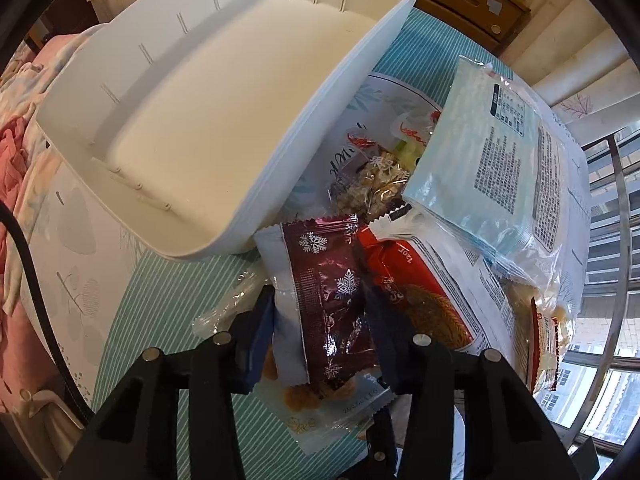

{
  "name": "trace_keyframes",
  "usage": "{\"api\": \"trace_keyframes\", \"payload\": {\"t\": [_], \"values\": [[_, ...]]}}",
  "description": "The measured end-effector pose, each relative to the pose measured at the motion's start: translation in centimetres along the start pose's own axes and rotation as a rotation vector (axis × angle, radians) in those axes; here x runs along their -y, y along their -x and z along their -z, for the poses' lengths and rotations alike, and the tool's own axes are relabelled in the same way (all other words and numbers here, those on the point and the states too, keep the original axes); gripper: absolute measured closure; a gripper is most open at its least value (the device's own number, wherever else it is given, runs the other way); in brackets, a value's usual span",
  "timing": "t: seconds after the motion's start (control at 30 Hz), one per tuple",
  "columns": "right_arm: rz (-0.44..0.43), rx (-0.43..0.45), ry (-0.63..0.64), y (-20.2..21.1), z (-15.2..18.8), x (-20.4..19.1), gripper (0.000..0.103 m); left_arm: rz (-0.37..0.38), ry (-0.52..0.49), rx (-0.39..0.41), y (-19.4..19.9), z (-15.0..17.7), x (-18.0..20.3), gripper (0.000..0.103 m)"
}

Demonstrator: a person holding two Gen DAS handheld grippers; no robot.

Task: Organize snacks
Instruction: 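Grasp the maroon snowflake packet with the left gripper while the right gripper reaches toward the brown paper bar, then lift the maroon packet with the left gripper and release it into the white tray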

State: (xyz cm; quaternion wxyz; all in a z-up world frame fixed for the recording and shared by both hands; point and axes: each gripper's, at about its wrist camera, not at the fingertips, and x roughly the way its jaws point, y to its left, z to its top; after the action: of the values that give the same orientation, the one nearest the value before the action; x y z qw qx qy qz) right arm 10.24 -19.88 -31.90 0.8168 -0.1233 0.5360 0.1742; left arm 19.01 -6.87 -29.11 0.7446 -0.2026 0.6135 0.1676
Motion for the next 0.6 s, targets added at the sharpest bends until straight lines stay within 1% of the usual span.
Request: {"api": "trace_keyframes", "payload": {"t": [0.1,0.17,0.2,0.4,0.6], "values": [[-0.001,-0.018,0.004,0.2,-0.2,0.5,0.036,0.006,0.0,-0.005,0.3,0.2,0.0,0.064],[-0.017,-0.03,-0.017,0.4,-0.1,1.0,0.037,0.005,-0.003,-0.009,0.4,0.5,-0.2,0.067],[-0.028,-0.036,-0.03,0.1,-0.3,2.3,0.039,0.002,-0.003,-0.01,0.5,0.6,-0.2,0.068],[-0.057,-0.084,-0.093,0.4,-0.2,4.0,0.045,-0.012,-0.011,-0.04,1.4,1.7,-1.1,0.07],[-0.073,-0.147,-0.167,0.8,0.1,5.1,0.046,-0.003,-0.049,-0.065,2.8,2.5,-1.9,0.071]]}}
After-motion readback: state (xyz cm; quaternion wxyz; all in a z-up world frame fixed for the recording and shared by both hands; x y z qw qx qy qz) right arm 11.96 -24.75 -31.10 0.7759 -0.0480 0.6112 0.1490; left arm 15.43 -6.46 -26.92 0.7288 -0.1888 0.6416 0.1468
